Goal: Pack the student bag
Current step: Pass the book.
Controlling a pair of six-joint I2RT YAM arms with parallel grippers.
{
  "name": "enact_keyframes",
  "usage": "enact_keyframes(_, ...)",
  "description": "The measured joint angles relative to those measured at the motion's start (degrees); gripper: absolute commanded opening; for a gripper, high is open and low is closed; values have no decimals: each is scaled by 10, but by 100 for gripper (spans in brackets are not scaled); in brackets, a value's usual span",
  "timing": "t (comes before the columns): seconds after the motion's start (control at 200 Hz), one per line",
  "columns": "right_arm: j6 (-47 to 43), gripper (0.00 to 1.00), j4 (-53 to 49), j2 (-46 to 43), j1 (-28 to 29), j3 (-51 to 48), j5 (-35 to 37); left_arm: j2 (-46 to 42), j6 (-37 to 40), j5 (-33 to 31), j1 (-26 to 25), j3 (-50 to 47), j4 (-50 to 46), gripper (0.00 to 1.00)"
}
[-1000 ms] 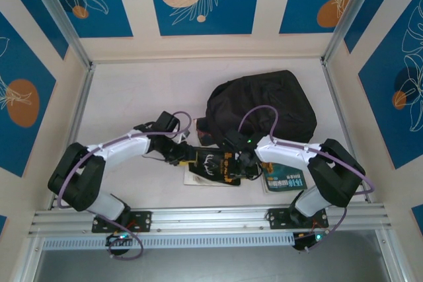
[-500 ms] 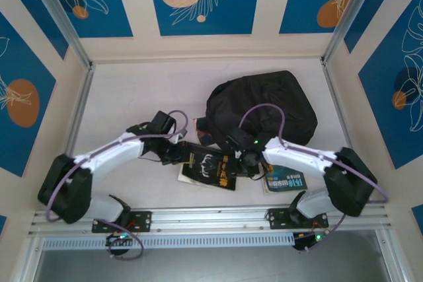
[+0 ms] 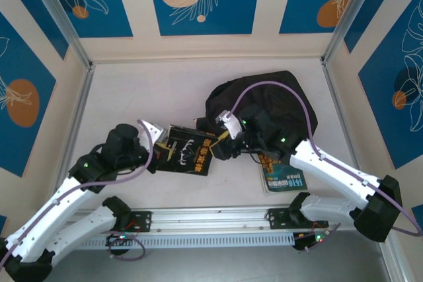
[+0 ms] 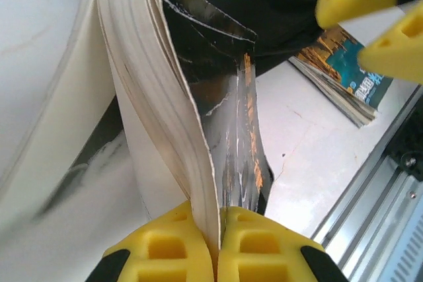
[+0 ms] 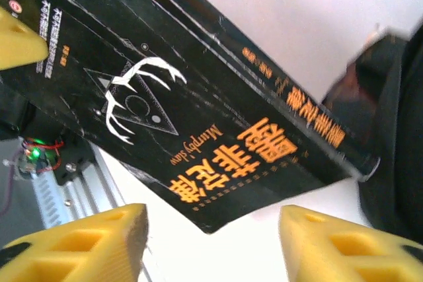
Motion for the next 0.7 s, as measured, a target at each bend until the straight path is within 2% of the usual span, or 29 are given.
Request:
enact_keyframes(0.13,-123,68,14,29,-2,39,-13,3,71,3,-5,9,-32,0)
enact_keyframes(0.245,-212,69,17,57,-2,73,-32,-20,122,4,-8,16,-56,0)
enact_keyframes(0.53,-300,70,0,114,-2,124,-137,-53,211,38,-8,55,-64,0)
enact_keyframes(0.615,-315,63,-12,141,1,154,-162,-50,236,44,-8,62,-67,0)
enact_keyframes(0.7,-328,42,-28,169,7,183,-181,-41,255,44,-8,69,-69,0)
